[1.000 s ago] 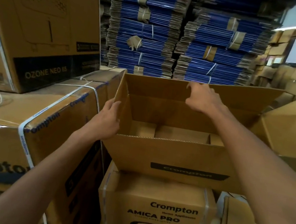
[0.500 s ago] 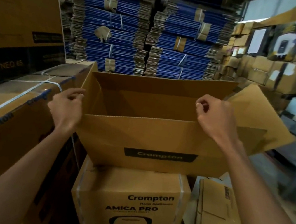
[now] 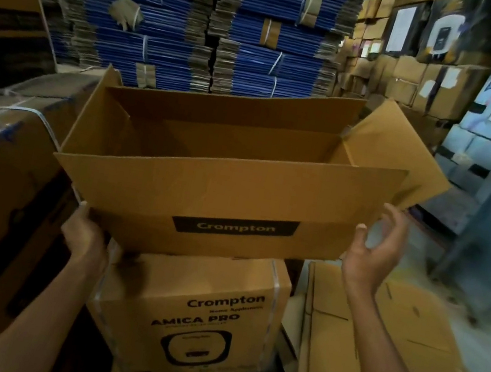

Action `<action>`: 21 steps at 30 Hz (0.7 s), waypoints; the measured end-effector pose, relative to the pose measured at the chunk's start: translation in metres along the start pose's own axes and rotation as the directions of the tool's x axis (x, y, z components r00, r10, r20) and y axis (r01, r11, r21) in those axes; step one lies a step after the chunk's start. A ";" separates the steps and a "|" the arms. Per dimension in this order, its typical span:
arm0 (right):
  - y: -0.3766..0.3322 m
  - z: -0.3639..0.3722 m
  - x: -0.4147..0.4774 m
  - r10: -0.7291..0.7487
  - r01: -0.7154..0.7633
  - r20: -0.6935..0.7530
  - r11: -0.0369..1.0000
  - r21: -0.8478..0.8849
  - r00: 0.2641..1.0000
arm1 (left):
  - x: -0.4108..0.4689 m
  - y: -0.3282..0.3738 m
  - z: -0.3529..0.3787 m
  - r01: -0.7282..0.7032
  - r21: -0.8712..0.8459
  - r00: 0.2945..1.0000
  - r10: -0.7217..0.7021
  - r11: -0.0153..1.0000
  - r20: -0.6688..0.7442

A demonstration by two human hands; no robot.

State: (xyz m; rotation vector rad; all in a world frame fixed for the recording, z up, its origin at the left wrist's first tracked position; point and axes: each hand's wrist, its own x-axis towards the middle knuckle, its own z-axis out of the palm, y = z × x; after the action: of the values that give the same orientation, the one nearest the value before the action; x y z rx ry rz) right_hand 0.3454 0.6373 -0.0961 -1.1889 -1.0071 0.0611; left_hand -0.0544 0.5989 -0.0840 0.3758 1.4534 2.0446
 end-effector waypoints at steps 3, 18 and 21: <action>0.035 0.009 -0.005 0.426 -0.414 0.147 0.904 -0.108 0.892 | 0.020 -0.033 -0.017 0.056 0.191 0.997 -0.067 0.980 0.049; 0.100 0.040 0.030 0.547 -0.567 0.522 0.812 -0.141 0.654 | 0.052 -0.060 0.000 -0.088 0.601 0.947 -0.120 0.794 0.297; 0.082 0.041 0.050 0.481 -0.527 0.524 0.847 -0.069 0.703 | 0.053 -0.040 0.006 -0.184 0.546 0.931 -0.034 0.817 0.364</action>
State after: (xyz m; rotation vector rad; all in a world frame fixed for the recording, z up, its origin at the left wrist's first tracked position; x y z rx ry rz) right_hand 0.3838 0.7285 -0.1297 -1.3746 -1.0990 0.9115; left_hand -0.0800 0.6450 -0.1248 1.0153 1.8075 1.4359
